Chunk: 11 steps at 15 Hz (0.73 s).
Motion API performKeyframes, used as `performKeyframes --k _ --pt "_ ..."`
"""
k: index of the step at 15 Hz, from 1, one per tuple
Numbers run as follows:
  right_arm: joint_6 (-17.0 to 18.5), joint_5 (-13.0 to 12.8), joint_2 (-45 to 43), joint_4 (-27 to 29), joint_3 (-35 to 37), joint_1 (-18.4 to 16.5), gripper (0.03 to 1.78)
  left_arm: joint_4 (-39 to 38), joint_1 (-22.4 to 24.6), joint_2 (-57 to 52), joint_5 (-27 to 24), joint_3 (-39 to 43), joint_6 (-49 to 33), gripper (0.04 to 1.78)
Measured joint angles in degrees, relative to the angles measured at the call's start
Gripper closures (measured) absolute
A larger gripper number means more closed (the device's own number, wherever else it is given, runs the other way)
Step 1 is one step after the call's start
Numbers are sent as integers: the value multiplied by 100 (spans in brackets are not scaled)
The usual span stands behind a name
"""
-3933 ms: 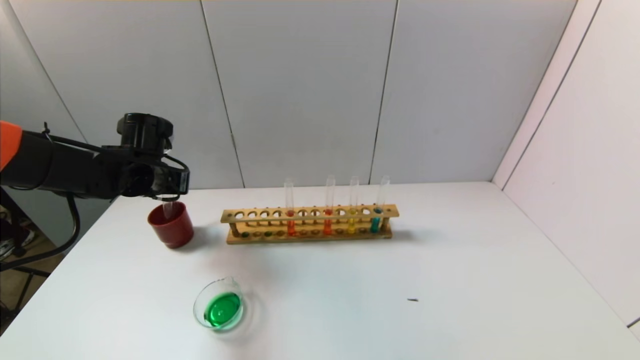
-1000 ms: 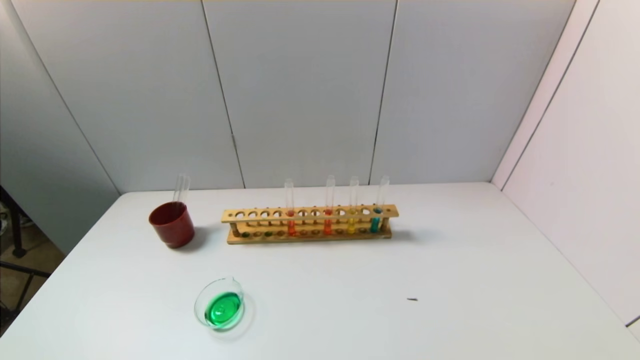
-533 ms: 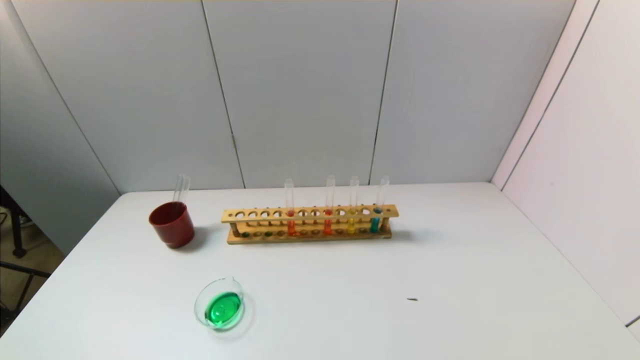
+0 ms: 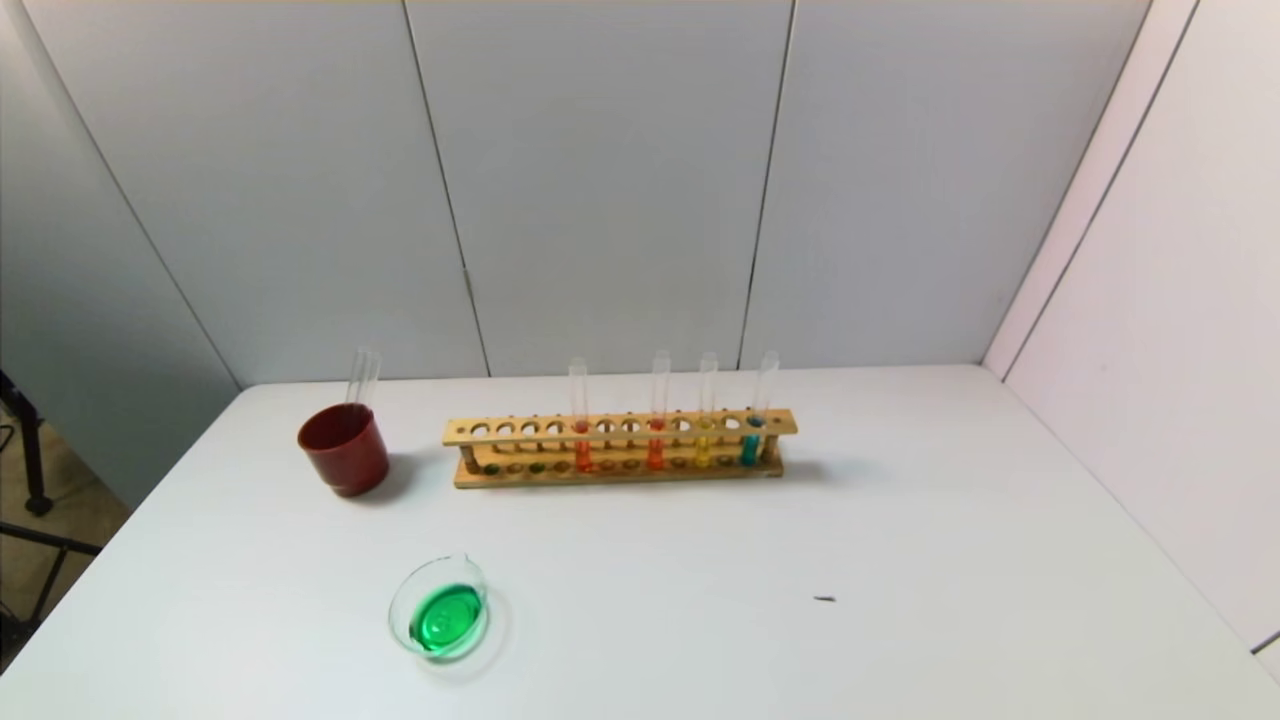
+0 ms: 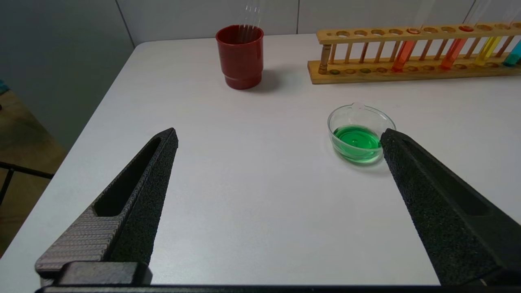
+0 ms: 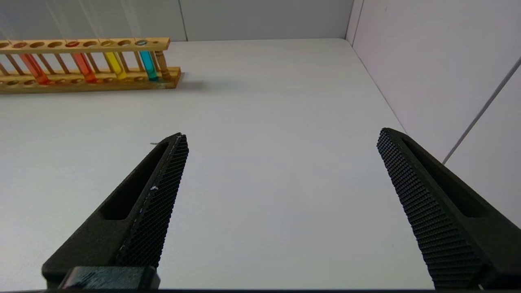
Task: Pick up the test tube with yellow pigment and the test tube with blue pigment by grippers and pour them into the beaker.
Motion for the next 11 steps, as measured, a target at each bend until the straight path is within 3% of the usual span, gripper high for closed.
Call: performKeyframes --k 11 --pt "-9 0 0 0 0 0 11 5 2 0 2 2 0 7"
